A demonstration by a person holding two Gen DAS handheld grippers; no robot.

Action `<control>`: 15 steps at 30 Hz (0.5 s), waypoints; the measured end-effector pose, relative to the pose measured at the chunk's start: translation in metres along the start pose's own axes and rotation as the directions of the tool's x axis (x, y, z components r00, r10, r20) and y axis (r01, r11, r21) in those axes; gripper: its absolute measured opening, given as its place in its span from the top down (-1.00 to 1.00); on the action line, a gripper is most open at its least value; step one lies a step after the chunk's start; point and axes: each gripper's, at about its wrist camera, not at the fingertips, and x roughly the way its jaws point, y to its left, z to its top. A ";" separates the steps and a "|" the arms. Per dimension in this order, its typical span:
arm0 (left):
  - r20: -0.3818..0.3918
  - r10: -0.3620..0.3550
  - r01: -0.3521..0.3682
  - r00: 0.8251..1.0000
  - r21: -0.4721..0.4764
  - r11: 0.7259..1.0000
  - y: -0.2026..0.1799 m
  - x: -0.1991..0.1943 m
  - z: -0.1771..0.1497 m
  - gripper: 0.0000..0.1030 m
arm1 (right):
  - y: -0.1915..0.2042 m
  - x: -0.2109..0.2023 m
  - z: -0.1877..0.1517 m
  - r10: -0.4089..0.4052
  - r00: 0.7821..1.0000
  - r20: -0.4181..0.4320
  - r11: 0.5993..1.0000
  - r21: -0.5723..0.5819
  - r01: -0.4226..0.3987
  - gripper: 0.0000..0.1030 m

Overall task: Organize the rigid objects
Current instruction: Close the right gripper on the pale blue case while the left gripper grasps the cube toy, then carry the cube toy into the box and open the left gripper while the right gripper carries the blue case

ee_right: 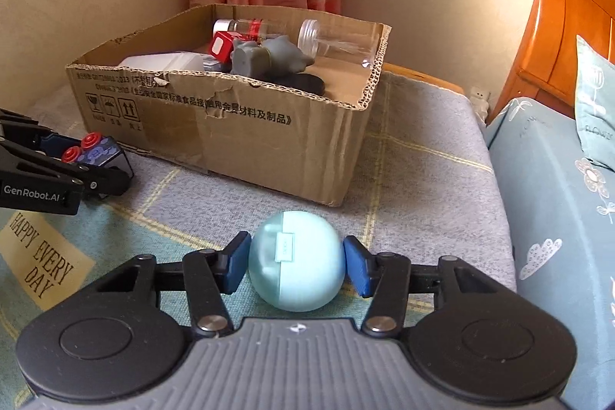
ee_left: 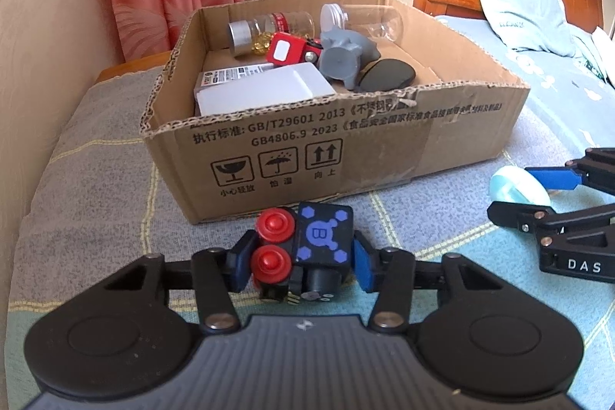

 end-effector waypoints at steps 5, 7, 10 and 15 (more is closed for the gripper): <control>-0.020 -0.025 0.026 0.999 0.033 0.999 -0.003 -0.006 0.001 0.03 | -0.002 -0.004 0.002 0.029 0.999 -0.015 0.999 -0.015 -0.030 -0.12; -0.030 -0.035 0.037 0.999 0.060 0.998 -0.005 -0.011 0.000 0.03 | -0.003 -0.010 0.003 0.047 0.999 -0.013 0.999 -0.026 -0.047 -0.12; -0.040 -0.052 0.056 0.998 0.096 0.994 -0.009 -0.022 0.000 0.03 | -0.004 -0.020 0.006 0.066 0.998 -0.006 0.996 -0.060 -0.066 -0.12; -0.014 -0.106 0.107 0.994 0.130 0.986 -0.014 -0.051 0.009 0.03 | -0.005 -0.040 0.013 0.103 0.995 0.009 0.989 -0.105 -0.102 -0.12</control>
